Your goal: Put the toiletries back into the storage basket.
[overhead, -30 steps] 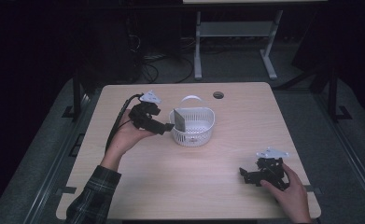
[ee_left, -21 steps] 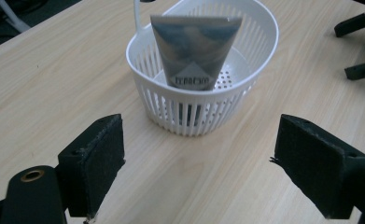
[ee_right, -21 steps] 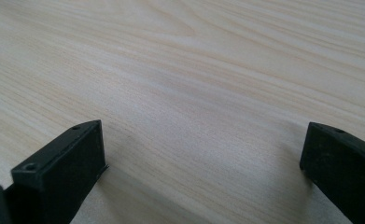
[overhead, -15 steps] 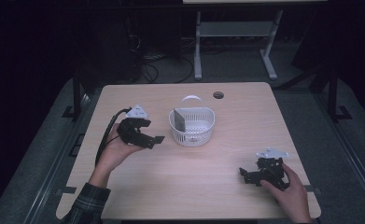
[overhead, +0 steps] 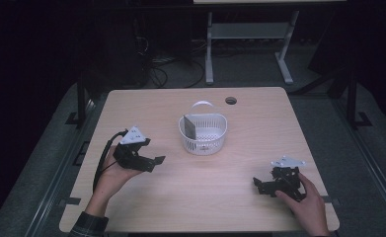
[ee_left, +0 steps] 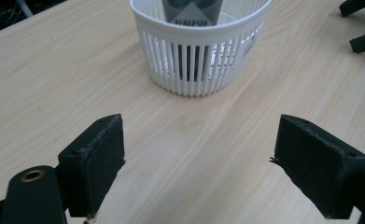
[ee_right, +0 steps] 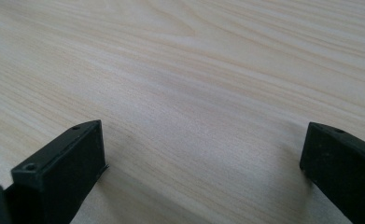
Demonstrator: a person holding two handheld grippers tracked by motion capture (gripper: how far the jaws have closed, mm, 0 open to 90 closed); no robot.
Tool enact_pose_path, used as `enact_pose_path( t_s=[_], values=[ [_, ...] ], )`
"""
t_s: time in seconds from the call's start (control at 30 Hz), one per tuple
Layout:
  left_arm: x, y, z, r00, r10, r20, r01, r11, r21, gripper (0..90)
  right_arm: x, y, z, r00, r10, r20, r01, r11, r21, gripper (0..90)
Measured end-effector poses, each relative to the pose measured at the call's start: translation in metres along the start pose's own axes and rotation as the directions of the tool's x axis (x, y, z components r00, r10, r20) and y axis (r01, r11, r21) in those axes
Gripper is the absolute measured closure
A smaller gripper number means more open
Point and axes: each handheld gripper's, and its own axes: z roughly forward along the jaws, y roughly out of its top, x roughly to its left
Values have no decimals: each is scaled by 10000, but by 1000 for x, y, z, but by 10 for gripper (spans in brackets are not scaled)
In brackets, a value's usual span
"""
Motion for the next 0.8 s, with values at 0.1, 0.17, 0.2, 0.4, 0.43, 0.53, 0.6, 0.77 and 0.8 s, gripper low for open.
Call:
enact_pose_path(
  t_s=[0.1, 0.17, 0.2, 0.4, 0.43, 0.53, 0.6, 0.77, 0.8],
  values=[
    [-2, -9, -2, 9999, 17, -126, -17, 10000, 35, 151, 0, 0, 0, 10000, 1, 1, -1, 10000, 2, 0],
    [-3, -16, -3, 9997, 37, -244, -37, 10000, 9, 151, 0, 0, 0, 10000, 3, 0, -3, 10000, 3, 0],
    [-3, -19, -4, 9996, 14, -272, -14, 10000, 13, 151, 0, 0, 0, 10000, 1, 2, -1, 10000, 3, 0],
    [-5, -40, -7, 9990, -218, -391, 213, 9997, -117, 151, 0, 0, 0, 10000, -3, 4, 3, 10000, 2, 0],
    [-5, -43, -8, 9990, -228, -382, 225, 9997, -88, 151, 0, 0, 0, 10000, 1, 2, -1, 10000, 4, 0],
    [-6, -53, -9, 9986, -315, -428, 314, 9995, -37, 151, 0, 0, 0, 10000, 1, 3, -1, 10000, 2, 0],
    [-7, -59, -10, 9980, -395, -488, 396, 9992, 14, 151, 0, 0, 0, 10000, 2, 3, -2, 10000, 5, 0],
    [-8, -78, -13, 9966, -545, -622, 556, 9983, 152, 147, 0, 0, 0, 10000, 10, 7, -10, 10000, -1, 0],
    [-8, -81, -13, 9962, -575, -653, 587, 9981, 178, 147, 0, 0, 0, 10000, 10, 7, -10, 10000, -1, 0]
  ],
)
